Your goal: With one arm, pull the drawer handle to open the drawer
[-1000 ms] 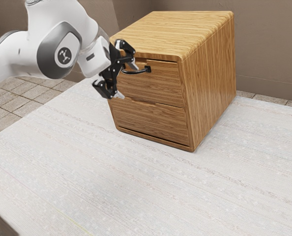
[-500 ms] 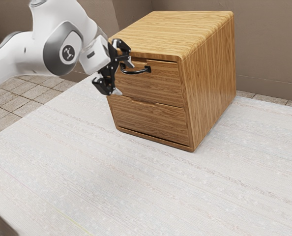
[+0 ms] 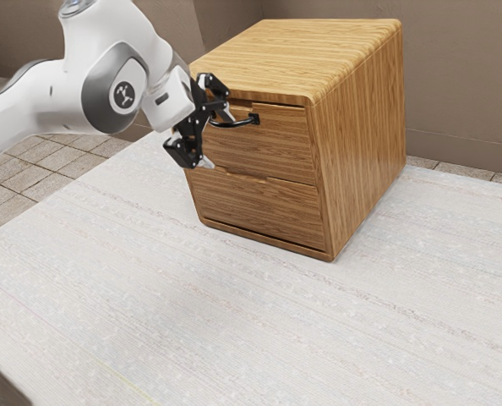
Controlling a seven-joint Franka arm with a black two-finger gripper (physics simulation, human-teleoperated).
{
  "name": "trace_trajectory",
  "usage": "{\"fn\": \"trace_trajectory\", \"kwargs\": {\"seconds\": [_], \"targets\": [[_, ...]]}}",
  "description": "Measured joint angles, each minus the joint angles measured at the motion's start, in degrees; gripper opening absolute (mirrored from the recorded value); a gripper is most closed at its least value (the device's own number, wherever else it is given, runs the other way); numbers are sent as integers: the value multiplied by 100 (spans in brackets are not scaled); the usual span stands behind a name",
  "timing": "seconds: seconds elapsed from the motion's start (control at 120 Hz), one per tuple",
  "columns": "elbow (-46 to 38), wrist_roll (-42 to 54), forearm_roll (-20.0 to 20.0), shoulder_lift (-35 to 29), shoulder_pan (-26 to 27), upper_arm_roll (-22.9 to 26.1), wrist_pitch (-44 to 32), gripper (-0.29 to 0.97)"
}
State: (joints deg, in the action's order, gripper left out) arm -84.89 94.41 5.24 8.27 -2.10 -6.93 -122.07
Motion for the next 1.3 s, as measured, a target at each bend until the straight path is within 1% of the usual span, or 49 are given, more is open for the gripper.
{"fn": "trace_trajectory", "kwargs": {"seconds": [0.3, 0.6, 0.842, 0.967, 1.158, 1.3], "targets": [[-4, -12, 83, 34, 1, -1, -6, 68], [-14, -63, 93, 22, 1, -33, -14, 55], [-102, -101, 91, -31, 58, -43, -12, 53], [-261, -119, 82, -129, 64, -38, -14, 55], [-470, -142, 71, -316, 69, -41, -12, 49], [-681, -156, 62, -519, 93, -106, -11, 47]]}}
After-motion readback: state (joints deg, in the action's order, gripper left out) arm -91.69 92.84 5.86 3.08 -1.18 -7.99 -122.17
